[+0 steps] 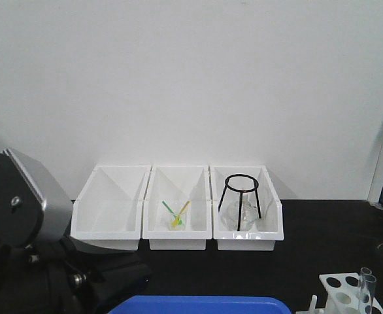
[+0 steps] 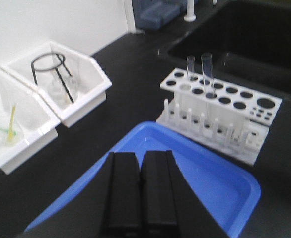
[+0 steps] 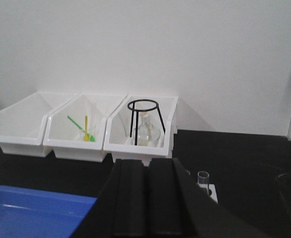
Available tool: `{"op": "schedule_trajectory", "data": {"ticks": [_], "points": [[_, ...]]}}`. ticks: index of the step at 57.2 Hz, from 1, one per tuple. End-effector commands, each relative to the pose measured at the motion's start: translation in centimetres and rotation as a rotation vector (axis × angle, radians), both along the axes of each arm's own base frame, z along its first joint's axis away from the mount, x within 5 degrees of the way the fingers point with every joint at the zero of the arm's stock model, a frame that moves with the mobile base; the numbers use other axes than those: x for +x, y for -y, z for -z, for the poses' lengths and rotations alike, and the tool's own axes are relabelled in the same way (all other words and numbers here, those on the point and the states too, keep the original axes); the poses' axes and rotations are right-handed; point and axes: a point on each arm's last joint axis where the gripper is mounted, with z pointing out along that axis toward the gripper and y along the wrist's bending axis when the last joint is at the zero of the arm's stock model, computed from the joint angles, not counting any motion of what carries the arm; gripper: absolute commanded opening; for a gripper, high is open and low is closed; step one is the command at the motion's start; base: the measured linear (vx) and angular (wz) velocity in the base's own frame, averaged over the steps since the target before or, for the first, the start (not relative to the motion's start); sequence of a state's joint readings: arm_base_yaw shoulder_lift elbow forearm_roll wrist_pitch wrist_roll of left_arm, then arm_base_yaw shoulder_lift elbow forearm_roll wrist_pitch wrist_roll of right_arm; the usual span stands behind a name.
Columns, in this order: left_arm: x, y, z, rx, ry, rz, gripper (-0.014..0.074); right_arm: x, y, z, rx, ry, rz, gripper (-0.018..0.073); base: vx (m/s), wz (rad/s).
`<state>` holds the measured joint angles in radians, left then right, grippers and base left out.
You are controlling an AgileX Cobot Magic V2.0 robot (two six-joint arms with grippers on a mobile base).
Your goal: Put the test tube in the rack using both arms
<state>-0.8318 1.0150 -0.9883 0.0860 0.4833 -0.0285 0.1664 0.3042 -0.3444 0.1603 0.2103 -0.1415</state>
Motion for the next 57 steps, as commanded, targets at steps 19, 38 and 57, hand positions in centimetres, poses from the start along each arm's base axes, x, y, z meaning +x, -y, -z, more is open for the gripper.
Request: {"op": "schedule_trajectory", "data": {"ticks": [19, 38, 57], "points": [[-0.3, -0.1, -1.8, -0.105, 0.029, 0.002, -0.0004, -1.6, 0.3, -1.5, -0.017, 0.127, 0.006, -0.0012, 0.0, 0.0], [-0.3, -0.1, -1.8, -0.105, 0.03, 0.001, -0.0004, -1.6, 0.3, -1.5, -0.017, 0.127, 0.006, -0.0012, 0.0, 0.0], [-1.0, -4.3, -0.2, -0.092, 0.094, -0.123, -0.0004, -1.6, 0.3, -1.5, -0.014, 0.127, 0.006, -0.0012, 0.0, 0.0]]}}
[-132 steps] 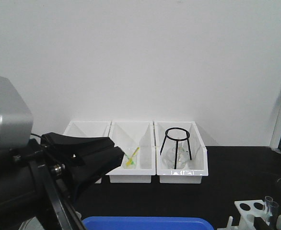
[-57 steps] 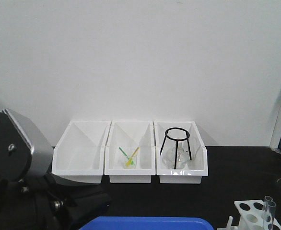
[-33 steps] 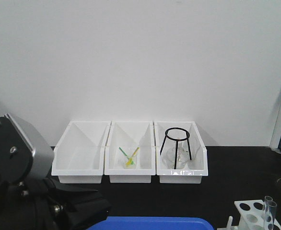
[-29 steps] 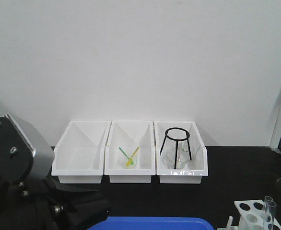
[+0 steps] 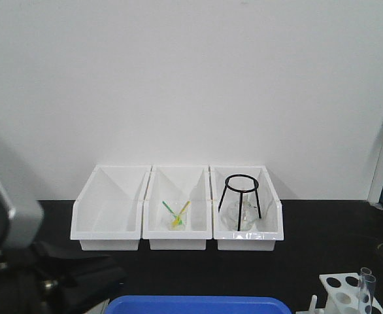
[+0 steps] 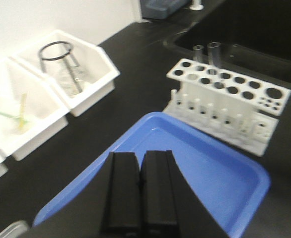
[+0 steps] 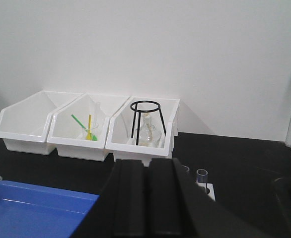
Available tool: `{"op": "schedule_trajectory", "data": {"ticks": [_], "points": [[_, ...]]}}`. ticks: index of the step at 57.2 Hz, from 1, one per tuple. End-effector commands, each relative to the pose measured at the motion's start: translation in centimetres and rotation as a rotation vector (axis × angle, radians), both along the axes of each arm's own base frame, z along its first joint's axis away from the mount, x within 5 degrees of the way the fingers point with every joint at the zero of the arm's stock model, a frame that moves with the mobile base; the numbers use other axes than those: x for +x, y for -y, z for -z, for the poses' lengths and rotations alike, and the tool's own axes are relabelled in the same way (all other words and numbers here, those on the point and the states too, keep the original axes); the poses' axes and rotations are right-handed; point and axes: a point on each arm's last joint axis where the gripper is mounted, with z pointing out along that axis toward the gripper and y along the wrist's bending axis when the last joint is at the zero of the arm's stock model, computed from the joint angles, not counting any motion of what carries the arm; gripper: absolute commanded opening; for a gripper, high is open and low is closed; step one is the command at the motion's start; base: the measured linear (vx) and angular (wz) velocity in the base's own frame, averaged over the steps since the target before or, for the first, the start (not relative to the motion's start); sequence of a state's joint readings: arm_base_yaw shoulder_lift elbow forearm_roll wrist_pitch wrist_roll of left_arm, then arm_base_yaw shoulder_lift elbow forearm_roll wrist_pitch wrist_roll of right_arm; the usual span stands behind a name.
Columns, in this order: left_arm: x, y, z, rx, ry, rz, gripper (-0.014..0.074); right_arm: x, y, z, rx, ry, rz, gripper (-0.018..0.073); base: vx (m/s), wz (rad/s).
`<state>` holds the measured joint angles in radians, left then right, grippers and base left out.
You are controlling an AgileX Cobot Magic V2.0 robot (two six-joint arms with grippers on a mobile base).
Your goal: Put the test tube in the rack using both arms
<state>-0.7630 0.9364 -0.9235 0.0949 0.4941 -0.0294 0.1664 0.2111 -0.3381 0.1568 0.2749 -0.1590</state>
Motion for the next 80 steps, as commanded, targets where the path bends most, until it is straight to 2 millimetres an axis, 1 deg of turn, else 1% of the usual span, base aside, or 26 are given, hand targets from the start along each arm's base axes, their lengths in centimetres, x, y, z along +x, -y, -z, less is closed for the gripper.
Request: {"op": "schedule_trajectory", "data": {"ticks": [1, 5, 10, 15, 19, 23, 31, 36, 40, 80], "points": [[-0.7, -2.3, -0.5, -0.098, 0.089, -0.069, -0.0004, 0.0, 0.1, -1.7, 0.005, 0.1, 0.016, -0.0012, 0.0, 0.0], [-1.7, -4.8, 1.6, -0.143, 0.098, -0.166, -0.0004, 0.0, 0.1, -1.7, 0.005, 0.1, 0.016, -0.0012, 0.0, 0.0], [-3.4, -7.4, 4.4, -0.195, 0.119, -0.266, -0.0004, 0.0, 0.1, -1.7, 0.005, 0.1, 0.016, -0.0011, 0.0, 0.0], [-5.4, -9.4, 8.3, -0.201, 0.139, -0.348, -0.0004, 0.0, 0.1, -1.7, 0.005, 0.1, 0.016, -0.0011, 0.0, 0.0], [-6.8, -10.5, 11.6, -0.208, 0.16, -0.402, -0.0004, 0.0, 0.1, -1.7, 0.005, 0.1, 0.016, -0.0011, 0.0, 0.0], [-7.6, -11.1, 14.1, -0.223, 0.19, -0.441, -0.0004, 0.0, 0.1, -1.7, 0.005, 0.1, 0.016, -0.0011, 0.0, 0.0], [-8.4, -11.7, 17.7, -0.288, 0.232, -0.493, -0.0004, 0.0, 0.1, -1.7, 0.005, 0.1, 0.016, -0.0011, 0.0, 0.0], [-8.8, -11.9, 18.0, -0.302, 0.207, -0.52, -0.0004, 0.0, 0.1, -1.7, 0.005, 0.1, 0.016, -0.0011, 0.0, 0.0], [-9.1, -12.0, 18.0, -0.309, 0.23, -0.521, -0.0004, 0.0, 0.1, -1.7, 0.005, 0.1, 0.016, -0.0011, 0.0, 0.0], [-9.1, -12.0, 18.1, -0.302, 0.218, -0.523, -0.0004, 0.0, 0.1, -1.7, 0.006, 0.101, 0.016, -0.0011, 0.0, 0.0]]}}
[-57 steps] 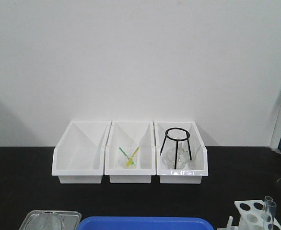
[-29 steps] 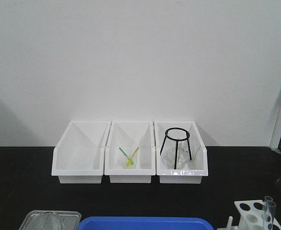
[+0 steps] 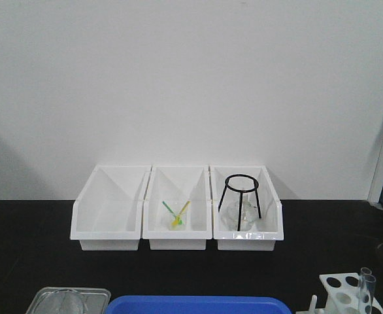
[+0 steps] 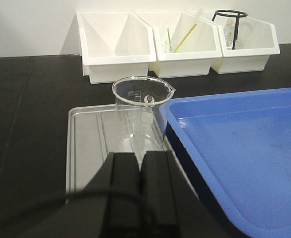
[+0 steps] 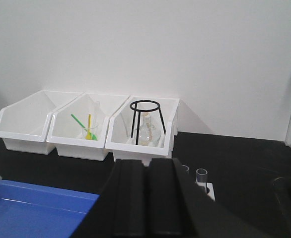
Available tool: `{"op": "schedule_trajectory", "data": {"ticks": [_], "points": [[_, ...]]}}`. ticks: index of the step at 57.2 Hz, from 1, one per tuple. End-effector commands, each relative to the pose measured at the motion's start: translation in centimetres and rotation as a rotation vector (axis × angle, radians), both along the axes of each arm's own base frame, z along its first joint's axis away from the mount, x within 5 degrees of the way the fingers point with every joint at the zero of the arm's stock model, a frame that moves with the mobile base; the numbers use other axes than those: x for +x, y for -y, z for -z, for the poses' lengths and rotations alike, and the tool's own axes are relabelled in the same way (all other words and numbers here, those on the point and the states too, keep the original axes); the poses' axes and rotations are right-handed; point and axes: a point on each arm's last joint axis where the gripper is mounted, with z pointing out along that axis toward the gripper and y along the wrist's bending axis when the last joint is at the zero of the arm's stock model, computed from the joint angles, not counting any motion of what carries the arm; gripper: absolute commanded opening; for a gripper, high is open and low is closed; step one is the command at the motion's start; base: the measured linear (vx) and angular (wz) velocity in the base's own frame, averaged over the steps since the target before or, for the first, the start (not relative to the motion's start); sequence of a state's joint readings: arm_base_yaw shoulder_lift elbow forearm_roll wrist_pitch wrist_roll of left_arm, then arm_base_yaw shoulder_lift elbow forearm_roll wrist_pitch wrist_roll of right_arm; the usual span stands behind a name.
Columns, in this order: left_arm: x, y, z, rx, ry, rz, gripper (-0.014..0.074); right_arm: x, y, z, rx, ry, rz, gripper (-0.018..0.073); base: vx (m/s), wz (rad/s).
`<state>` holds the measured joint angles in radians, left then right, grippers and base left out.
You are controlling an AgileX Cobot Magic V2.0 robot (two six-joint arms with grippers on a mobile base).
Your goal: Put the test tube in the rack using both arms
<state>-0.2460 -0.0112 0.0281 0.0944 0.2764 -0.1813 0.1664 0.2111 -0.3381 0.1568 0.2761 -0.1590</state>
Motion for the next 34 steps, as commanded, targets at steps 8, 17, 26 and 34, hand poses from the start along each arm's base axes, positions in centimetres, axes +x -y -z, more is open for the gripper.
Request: {"op": "schedule_trajectory", "data": {"ticks": [8, 17, 26, 34], "points": [[-0.1, 0.1, -1.6, -0.039, 0.11, 0.007, -0.0004, 0.0, 0.1, -1.7, 0.006, 0.102, 0.016, -0.001, 0.0, 0.0], [-0.1, 0.1, -1.6, -0.039, 0.11, 0.007, -0.0004, 0.2, 0.3, -0.5, -0.041, 0.122, 0.035, -0.0011, 0.0, 0.0], [-0.1, 0.1, -1.6, -0.039, 0.11, 0.007, -0.0004, 0.3, 0.8, 4.5, -0.028, 0.175, 0.113, -0.0011, 0.0, 0.0], [-0.1, 0.1, -1.6, -0.039, 0.11, 0.007, -0.0004, -0.3, 1.1, 8.2, -0.033, 0.188, 0.156, -0.0011, 0.0, 0.0]]}}
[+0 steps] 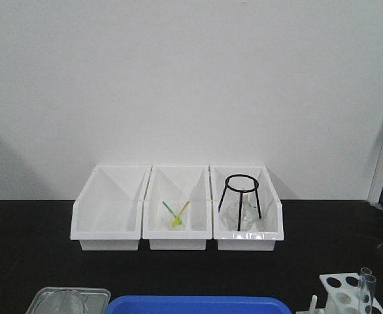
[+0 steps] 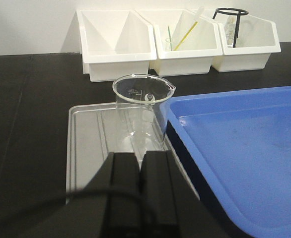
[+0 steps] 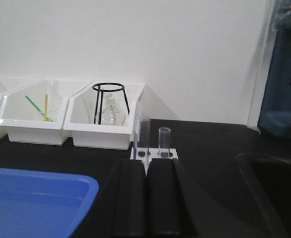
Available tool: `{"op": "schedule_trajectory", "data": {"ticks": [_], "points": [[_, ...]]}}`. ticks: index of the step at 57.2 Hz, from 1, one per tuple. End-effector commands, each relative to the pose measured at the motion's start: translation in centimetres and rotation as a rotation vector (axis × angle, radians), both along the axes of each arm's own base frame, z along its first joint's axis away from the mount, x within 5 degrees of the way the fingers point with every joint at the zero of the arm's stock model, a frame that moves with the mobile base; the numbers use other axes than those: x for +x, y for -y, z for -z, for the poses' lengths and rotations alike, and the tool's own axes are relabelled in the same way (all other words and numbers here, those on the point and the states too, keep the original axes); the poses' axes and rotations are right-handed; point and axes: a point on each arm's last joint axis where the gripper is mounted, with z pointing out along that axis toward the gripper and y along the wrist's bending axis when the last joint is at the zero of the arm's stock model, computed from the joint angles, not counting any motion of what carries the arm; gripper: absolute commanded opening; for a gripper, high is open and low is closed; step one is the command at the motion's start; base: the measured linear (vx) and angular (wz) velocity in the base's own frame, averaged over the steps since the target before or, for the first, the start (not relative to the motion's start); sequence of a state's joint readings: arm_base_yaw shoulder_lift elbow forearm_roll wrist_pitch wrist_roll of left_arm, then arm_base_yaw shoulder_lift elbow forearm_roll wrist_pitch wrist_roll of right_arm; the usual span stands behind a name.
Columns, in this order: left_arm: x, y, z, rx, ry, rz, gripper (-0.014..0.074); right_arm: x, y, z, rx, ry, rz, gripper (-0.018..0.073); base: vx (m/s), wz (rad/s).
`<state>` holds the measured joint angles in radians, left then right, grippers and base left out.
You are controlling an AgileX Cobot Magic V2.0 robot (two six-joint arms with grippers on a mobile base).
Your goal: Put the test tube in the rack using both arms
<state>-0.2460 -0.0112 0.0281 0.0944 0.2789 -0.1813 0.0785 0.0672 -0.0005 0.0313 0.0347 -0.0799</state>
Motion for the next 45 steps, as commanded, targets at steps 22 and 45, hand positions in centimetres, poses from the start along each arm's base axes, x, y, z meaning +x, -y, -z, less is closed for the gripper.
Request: {"op": "schedule_trajectory", "data": {"ticks": [22, 45], "points": [[-0.08, 0.06, -1.67, -0.039, 0.112, 0.007, -0.0004, -0.53, 0.27, 0.62, -0.007, 0.097, 0.039, -0.0011, 0.0, 0.0], [-0.08, 0.06, -1.67, -0.039, 0.112, 0.007, -0.0004, -0.53, 0.27, 0.62, -0.006, 0.097, 0.039, -0.0011, 0.0, 0.0]]}}
